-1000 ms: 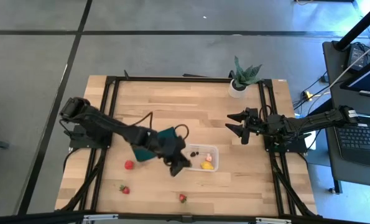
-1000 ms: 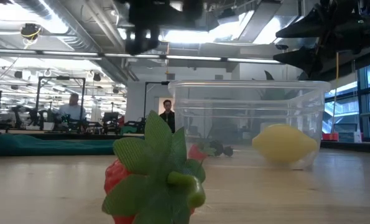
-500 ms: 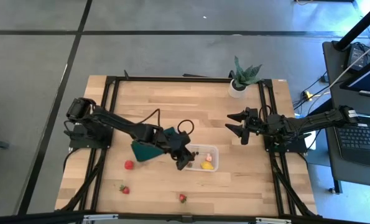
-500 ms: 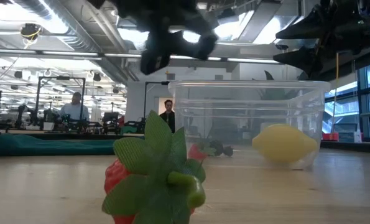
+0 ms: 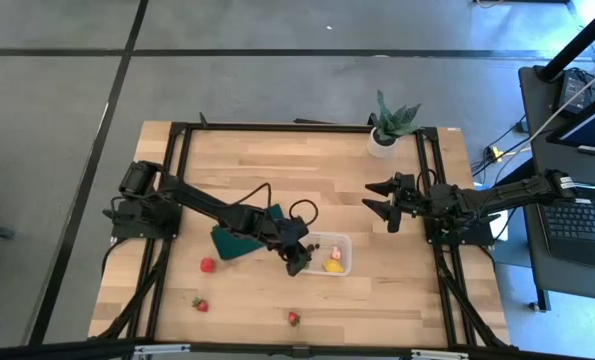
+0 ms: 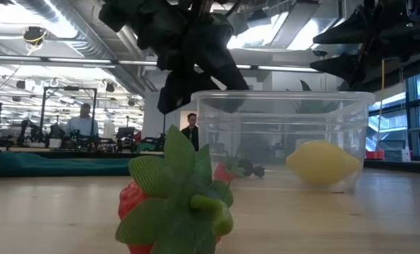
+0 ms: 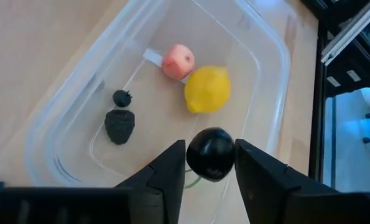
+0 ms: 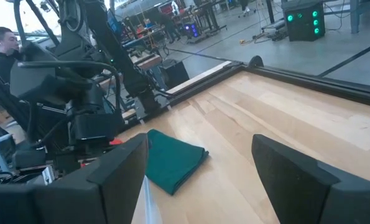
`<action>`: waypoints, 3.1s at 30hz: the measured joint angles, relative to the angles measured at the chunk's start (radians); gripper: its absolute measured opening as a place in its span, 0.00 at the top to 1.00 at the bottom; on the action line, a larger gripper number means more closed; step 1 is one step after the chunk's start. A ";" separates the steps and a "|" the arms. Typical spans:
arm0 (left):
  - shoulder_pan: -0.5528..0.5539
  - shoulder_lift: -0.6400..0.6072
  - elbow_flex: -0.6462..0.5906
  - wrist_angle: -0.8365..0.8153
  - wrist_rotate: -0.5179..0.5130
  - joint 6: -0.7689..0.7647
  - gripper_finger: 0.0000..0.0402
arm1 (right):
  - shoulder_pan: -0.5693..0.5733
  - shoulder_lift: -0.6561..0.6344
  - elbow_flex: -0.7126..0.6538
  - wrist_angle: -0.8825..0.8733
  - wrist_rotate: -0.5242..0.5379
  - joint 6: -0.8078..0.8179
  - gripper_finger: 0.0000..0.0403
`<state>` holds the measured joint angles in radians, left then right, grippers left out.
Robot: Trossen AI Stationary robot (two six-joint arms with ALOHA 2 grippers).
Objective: Pick and placing Produce into tupperware
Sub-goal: Put the cherry into the transparent bin, then put the bottom right strawberry into the transparent bin
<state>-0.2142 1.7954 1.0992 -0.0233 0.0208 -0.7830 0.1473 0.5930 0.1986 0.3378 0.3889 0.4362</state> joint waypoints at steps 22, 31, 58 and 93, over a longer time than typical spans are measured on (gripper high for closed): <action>-0.014 -0.028 0.000 0.222 0.124 0.134 0.61 | 0.000 0.000 0.000 0.001 0.000 0.000 0.28; -0.032 -0.046 0.001 0.339 0.223 0.263 0.44 | 0.000 0.000 0.000 0.002 0.000 0.003 0.28; -0.172 -0.044 0.083 0.286 0.230 0.760 0.34 | 0.000 0.000 0.000 0.001 0.000 0.006 0.28; -0.360 0.097 0.336 -0.326 -0.134 0.523 0.34 | 0.000 0.001 -0.001 -0.020 -0.122 0.082 0.28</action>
<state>-0.5743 1.8923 1.4357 -0.3489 -0.1134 -0.2597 0.1474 0.5938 0.1974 0.3176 0.2668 0.5186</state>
